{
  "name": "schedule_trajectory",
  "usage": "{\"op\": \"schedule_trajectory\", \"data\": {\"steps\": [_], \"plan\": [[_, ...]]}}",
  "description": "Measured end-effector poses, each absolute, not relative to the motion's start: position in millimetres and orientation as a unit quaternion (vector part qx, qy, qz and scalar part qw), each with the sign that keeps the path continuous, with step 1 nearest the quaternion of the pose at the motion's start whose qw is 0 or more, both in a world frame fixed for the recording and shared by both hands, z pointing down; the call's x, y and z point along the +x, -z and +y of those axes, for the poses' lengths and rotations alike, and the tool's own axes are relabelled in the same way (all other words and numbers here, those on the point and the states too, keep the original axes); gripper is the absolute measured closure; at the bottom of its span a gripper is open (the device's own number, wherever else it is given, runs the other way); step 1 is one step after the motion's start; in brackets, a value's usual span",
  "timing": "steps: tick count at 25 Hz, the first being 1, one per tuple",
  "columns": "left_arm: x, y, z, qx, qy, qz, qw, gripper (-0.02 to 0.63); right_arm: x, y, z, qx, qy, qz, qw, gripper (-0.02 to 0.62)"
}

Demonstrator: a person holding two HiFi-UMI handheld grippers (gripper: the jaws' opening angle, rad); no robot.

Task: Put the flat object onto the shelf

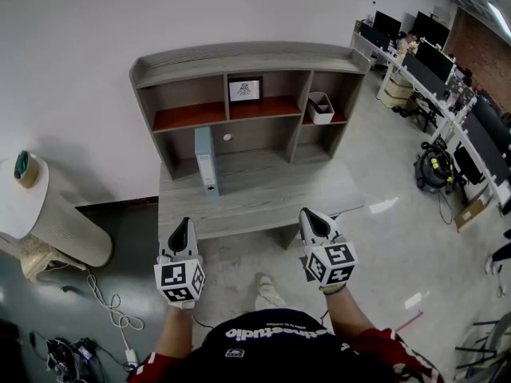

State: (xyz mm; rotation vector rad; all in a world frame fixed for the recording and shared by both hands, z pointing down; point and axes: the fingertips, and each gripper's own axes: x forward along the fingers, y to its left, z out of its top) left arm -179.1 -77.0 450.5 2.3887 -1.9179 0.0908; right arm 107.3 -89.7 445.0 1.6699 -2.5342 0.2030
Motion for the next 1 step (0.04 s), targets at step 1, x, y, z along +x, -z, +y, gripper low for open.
{"op": "schedule_trajectory", "data": {"steps": [1], "plan": [[-179.6,-450.3,-75.5,0.779,-0.029,-0.626,0.039,0.6,106.7,-445.2,-88.2,0.548,-0.067,-0.832,0.05,0.597]]}}
